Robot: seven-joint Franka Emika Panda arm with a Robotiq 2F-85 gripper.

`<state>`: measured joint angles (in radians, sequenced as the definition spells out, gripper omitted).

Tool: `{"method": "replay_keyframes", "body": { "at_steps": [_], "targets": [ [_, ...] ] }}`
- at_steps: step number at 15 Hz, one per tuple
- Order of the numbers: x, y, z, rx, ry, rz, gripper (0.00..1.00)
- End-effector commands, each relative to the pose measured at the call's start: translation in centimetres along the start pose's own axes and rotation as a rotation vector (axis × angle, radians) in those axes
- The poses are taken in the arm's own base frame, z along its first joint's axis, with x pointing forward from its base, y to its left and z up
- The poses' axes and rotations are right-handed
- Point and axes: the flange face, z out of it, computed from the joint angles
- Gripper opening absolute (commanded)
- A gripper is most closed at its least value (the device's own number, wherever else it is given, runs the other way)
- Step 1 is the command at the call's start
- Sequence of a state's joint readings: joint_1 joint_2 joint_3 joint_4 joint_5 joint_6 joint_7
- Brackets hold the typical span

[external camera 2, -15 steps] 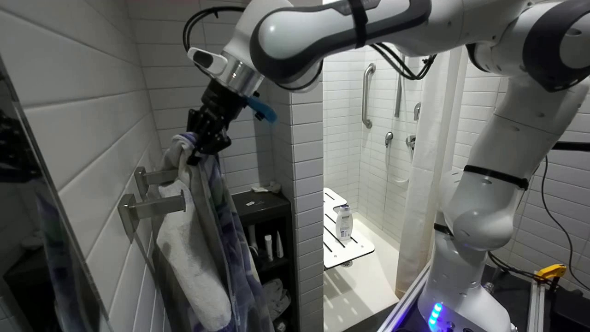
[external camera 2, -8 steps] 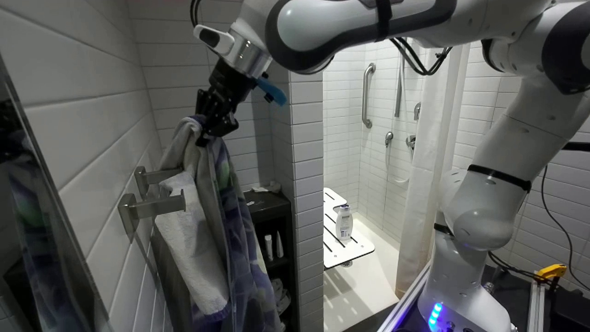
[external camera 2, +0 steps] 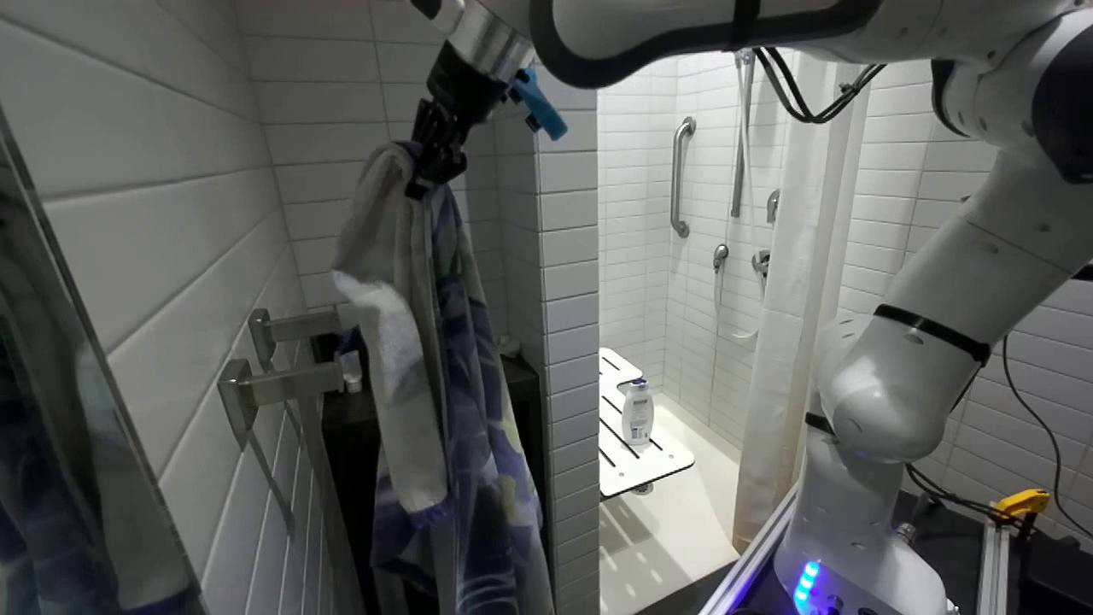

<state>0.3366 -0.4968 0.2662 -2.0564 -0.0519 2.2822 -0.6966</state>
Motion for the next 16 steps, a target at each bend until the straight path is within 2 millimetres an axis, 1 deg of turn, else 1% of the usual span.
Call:
{"method": "replay_keyframes", "body": {
  "at_steps": [1, 2, 3, 4, 6, 8, 11, 12, 13, 14, 16],
  "targets": [
    [-1.7, 2.4, -2.8, -0.073, -0.004, 0.074, 0.03],
    [-1.6, 2.7, -2.7, -0.058, 0.019, 0.075, 0.03],
    [-1.6, 2.8, -2.2, -0.033, 0.038, 0.08, 0.03],
    [-1.6, 3.0, -1.4, -0.02, 0.038, 0.087, 0.03],
    [-2.2, 4.1, 0.5, -0.014, 0.03, 0.113, 0.03],
    [-3.8, 5.9, 2.3, -0.038, 0.0, 0.153, 0.03],
    [-6.8, 9.4, 5.4, -0.044, -0.016, 0.228, 0.03],
    [-6.0, 6.8, 4.7, -0.017, -0.03, 0.193, 0.03],
    [-6.6, 7.3, 5.6, -0.012, -0.04, 0.203, 0.12],
    [-6.9, 7.2, 6.2, -0.004, -0.048, 0.206, 0.12],
    [-6.6, 6.9, 6.4, 0.001, -0.048, 0.2, 0.12]
  ]
}}
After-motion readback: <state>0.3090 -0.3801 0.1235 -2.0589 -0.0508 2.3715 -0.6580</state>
